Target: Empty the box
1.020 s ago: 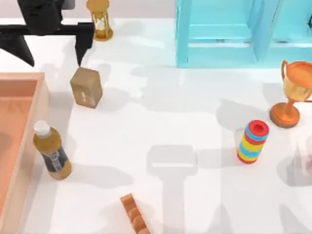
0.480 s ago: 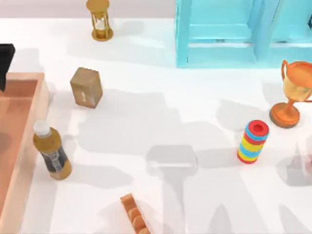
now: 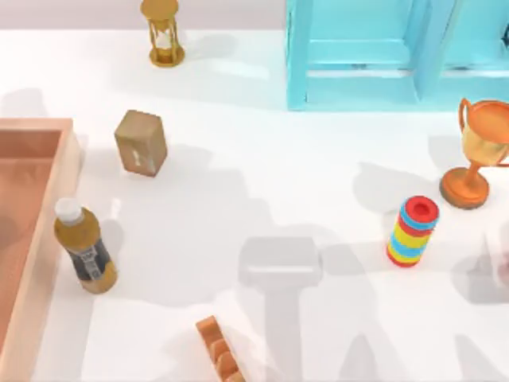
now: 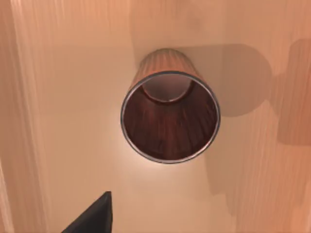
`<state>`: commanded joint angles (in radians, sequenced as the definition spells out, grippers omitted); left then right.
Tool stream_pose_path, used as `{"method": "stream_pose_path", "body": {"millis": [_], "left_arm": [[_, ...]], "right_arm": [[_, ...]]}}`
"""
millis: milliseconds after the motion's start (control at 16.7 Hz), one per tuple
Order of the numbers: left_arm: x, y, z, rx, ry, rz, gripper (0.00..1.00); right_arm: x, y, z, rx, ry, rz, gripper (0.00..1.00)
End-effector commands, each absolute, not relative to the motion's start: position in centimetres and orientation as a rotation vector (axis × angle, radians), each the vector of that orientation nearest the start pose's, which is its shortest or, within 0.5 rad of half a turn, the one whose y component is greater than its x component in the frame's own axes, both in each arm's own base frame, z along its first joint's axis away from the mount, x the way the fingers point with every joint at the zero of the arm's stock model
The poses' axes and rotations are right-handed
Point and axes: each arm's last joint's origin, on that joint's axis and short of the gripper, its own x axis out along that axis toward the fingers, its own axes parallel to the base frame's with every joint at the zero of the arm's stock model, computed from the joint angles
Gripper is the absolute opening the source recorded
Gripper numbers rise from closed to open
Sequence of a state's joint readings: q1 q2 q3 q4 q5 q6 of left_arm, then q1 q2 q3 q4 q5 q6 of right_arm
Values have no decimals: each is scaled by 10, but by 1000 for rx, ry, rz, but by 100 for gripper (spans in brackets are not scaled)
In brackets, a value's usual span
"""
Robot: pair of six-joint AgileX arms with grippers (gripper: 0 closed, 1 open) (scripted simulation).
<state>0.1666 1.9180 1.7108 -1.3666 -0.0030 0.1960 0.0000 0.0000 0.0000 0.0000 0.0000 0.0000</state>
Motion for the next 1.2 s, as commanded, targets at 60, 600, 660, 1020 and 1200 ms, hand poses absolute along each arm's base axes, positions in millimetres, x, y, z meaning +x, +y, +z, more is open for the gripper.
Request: {"method": "stream_pose_path", "body": {"millis": [60, 600, 660, 1020, 1200], "left_arm": [[362, 66, 257, 21, 1575, -16, 100], [359, 71, 178, 21, 1570, -14, 100], [360, 69, 170, 22, 1569, -14, 100], [361, 67, 158, 19, 1571, -13, 100], [361, 67, 158, 19, 1571, -13, 77]], "right_arm": [[106, -1, 160, 0, 0, 0, 100], [106, -1, 160, 0, 0, 0, 100], [106, -1, 160, 0, 0, 0, 100], [106, -1, 160, 0, 0, 0, 100], [106, -1, 160, 0, 0, 0, 100]]}}
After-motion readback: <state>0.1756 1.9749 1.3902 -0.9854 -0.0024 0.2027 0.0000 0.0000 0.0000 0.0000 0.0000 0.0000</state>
